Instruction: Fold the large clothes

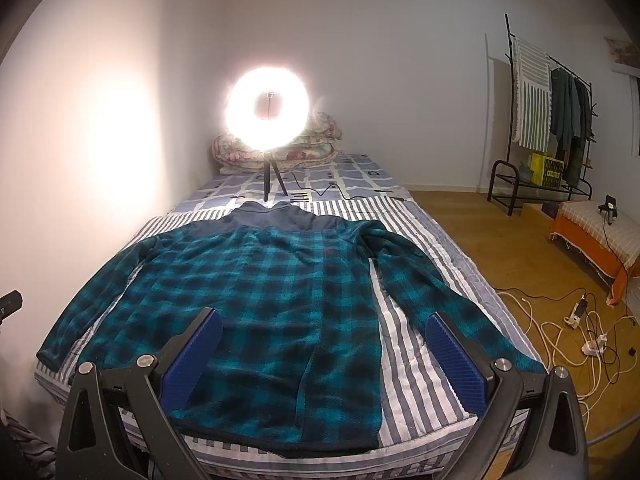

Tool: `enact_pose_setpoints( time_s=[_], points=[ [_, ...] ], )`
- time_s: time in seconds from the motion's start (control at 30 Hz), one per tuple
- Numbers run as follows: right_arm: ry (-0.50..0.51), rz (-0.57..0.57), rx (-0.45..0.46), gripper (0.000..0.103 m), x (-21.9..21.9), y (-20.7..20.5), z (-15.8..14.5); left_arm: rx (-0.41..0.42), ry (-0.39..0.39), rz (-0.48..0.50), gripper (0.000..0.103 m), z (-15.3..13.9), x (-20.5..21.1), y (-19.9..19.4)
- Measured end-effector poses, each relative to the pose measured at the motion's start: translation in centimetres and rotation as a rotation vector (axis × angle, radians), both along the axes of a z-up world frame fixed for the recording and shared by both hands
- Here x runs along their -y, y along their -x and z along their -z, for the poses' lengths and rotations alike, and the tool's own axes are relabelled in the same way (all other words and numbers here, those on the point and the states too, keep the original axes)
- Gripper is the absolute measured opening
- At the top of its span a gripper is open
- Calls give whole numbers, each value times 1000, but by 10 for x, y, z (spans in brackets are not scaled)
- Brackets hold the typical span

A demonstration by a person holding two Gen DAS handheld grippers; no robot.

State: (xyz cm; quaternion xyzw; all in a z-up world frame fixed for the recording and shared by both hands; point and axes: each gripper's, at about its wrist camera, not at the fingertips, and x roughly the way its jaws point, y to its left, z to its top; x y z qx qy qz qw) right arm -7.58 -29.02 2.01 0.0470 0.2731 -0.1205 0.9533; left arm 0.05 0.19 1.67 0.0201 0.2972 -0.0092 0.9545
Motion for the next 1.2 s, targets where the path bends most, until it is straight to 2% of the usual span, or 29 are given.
enact_pose_setpoints(
  time_s=[1.2],
  points=[
    [-3,-19,-2,103,-10,-4,0,7,-6,0,99,1,-1,1]
  ],
)
